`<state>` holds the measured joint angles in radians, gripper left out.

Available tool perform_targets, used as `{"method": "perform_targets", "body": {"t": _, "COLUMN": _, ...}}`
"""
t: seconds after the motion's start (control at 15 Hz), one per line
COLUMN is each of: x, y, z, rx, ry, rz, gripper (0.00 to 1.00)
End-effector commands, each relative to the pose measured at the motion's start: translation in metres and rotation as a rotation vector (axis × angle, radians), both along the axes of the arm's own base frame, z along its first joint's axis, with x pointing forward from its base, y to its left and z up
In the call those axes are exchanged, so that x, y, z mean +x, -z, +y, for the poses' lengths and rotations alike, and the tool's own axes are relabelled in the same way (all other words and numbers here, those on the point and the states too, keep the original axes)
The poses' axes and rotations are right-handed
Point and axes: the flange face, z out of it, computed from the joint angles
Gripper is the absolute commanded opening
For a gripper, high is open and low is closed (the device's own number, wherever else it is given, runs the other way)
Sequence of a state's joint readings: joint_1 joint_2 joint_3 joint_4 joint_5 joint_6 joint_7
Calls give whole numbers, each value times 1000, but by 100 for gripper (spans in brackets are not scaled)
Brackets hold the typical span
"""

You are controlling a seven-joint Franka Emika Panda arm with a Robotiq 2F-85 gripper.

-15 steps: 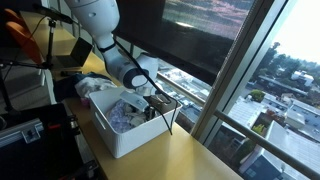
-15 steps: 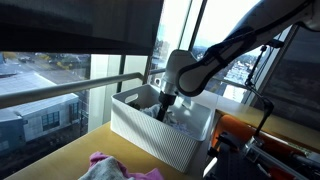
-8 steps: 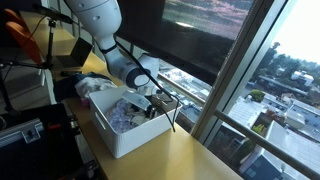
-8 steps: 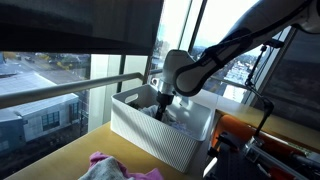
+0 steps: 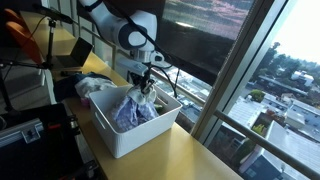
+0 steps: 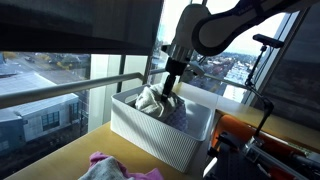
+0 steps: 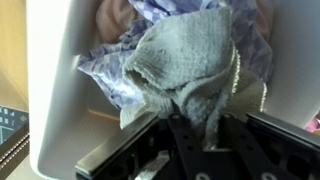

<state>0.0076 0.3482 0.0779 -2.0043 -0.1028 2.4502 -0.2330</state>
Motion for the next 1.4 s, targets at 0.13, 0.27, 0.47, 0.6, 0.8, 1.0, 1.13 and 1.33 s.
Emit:
{"method": "perform_targets", "body": {"t": 0.13, "x": -23, "y": -143, "z": 36, "rx": -5, "ry": -12, "rz": -171, "gripper": 6}}
{"method": "perform_targets", "body": {"t": 0.27, "x": -31, "y": -191, "z": 57, "rx": -7, "ry": -45, "rz": -249, "gripper": 6}}
{"method": "perform_targets", "body": {"t": 0.47, "x": -48, "y": -260, "z": 102, "rx": -16, "ry": -118, "rz": -357, "gripper": 6}}
{"method": "perform_targets", "body": {"t": 0.6, "x": -62, "y": -303, "z": 136, "rx": -27, "ry": -173, "rz": -427, "gripper": 6}}
{"method": "perform_targets", "body": {"t": 0.8, "x": -88, "y": -363, "z": 190, "rx": -32, "ry": -256, "rz": -507, "gripper": 6}}
{"method": "perform_targets", "body": {"t": 1.0, "x": -116, "y": -411, "z": 249, "rx": -31, "ry": -328, "rz": -557, "gripper": 6}}
{"method": "perform_targets", "body": {"t": 1.13, "x": -131, "y": -426, "z": 290, "rx": -28, "ry": -350, "rz": -544, "gripper": 6}}
{"method": "perform_targets", "body": {"t": 1.33, "x": -134, "y": -393, "z": 326, "rx": -29, "ry": -362, "rz": -470, "gripper": 6}}
